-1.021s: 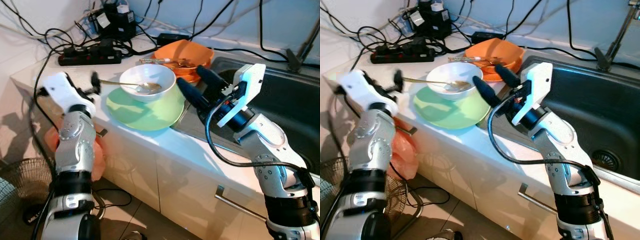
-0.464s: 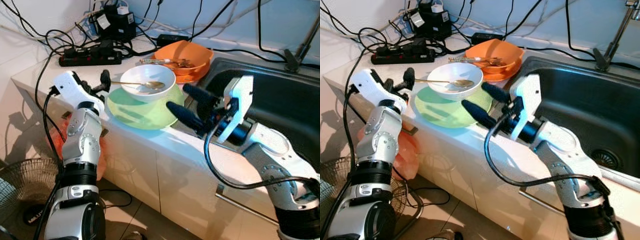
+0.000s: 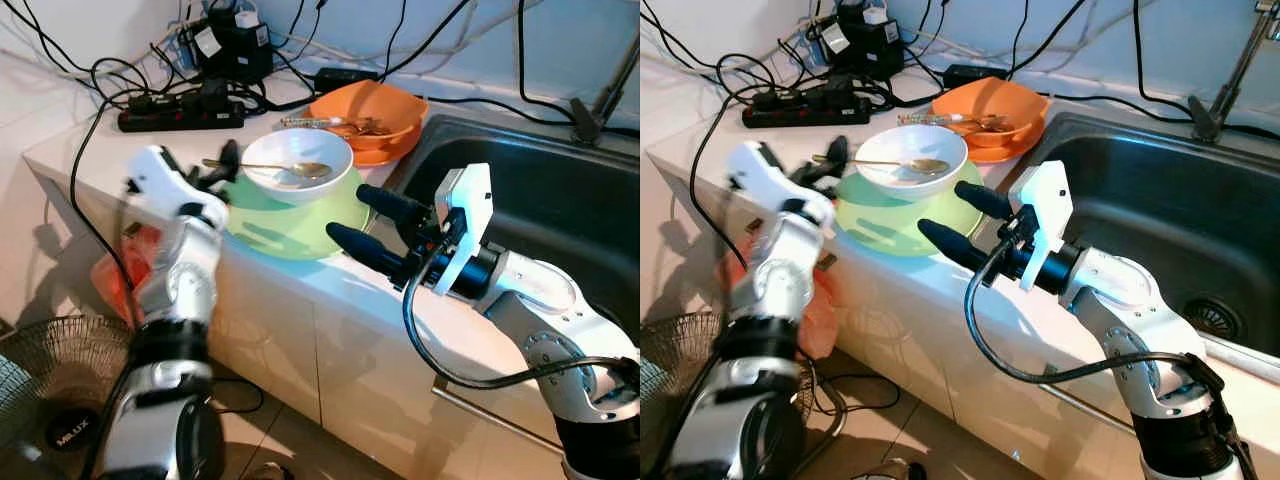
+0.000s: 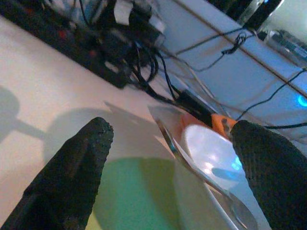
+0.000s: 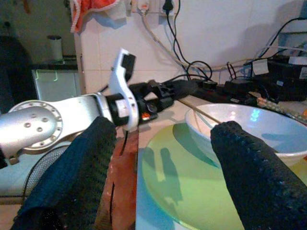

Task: Kitchen organization

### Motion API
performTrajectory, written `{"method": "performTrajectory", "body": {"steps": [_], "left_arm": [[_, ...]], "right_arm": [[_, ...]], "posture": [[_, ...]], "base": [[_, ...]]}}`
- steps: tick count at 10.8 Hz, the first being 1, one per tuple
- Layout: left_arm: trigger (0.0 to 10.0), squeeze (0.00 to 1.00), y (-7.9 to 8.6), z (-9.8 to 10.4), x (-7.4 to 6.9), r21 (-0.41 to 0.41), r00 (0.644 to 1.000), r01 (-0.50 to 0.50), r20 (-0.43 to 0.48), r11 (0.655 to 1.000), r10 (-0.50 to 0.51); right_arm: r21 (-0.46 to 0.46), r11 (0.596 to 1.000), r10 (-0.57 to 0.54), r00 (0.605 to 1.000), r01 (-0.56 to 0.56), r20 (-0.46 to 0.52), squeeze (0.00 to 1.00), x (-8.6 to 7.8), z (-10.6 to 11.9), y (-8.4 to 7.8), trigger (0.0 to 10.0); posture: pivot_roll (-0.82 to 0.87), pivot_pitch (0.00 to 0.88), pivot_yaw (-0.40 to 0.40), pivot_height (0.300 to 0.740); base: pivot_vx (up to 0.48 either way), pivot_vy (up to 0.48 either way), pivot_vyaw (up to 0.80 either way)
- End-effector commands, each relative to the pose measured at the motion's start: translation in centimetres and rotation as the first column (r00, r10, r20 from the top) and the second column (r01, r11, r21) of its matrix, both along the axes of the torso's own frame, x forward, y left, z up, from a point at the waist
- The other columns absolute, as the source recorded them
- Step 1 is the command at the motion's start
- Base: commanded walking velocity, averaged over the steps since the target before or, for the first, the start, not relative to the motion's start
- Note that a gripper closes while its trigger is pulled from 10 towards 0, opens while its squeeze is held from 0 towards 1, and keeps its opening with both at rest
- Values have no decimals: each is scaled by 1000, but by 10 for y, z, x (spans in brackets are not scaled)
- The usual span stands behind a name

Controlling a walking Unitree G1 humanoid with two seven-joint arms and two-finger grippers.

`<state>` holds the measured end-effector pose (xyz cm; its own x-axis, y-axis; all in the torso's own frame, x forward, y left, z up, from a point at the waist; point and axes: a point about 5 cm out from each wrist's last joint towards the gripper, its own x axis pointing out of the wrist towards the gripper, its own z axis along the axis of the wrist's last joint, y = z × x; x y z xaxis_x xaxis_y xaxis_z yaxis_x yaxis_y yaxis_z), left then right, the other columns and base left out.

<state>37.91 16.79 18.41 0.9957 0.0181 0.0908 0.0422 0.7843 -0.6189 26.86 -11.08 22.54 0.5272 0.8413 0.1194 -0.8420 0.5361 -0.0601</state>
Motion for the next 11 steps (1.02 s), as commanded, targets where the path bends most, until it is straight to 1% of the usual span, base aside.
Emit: {"method": "performTrajectory", "body": {"steps": [1, 2, 4, 5, 6, 8, 10, 11], "left_arm": [[10000, 0, 0, 3, 2, -18, 1000, 12, 2, 1000, -12], [10000, 0, -3, 2, 5, -29, 1000, 29, 0, 999, -29], [10000, 0, -8, 4, 10, -99, 998, 58, 14, 993, -57], [3608, 0, -9, 4, 12, -143, 997, 74, 19, 987, -72], [0, 0, -9, 4, 13, -173, 997, 77, 19, 982, -75], [0, 0, -9, 2, 14, -213, 996, 84, 16, 973, -83], [0, 0, -10, 0, 15, -270, 996, 88, 4, 959, -90], [0, 0, -10, 0, 15, -269, 996, 89, 6, 959, -90]], "right_arm": [[-1, 1000, 31, 999, -31, 11, 0, -5, 4, 3, 10000], [-2, 999, 32, 999, -32, 12, 0, -5, 5, 2, 10000], [-6, 999, 47, 999, -47, 2, 0, -8, 4, 3, 10000], [-16, 998, 59, 998, -59, -2, 0, -10, 4, 3, 10000], [-37, 998, 43, 999, -43, -6, 0, -10, 1, 0, 10000], [-62, 998, -8, 1000, 8, 0, 0, -7, -3, -4, 10000], [-122, 990, -78, 997, 76, -19, 0, 1, -13, -7, 10000], [-143, 986, -94, 995, 89, -29, 0, 2, -18, -8, 10000]], "posture": [[6, 43, 78, 740], [2, 44, 78, 740], [-2, 45, 79, 740], [-7, 45, 82, 740], [-9, 44, 83, 740], [-7, 44, 83, 740], [-5, 43, 80, 740], [-4, 42, 79, 740]], "base": [[0, 0, 0], [0, 0, 0], [0, 0, 0], [0, 0, 0], [0, 0, 0], [0, 0, 0], [0, 0, 0], [0, 0, 0]]}}
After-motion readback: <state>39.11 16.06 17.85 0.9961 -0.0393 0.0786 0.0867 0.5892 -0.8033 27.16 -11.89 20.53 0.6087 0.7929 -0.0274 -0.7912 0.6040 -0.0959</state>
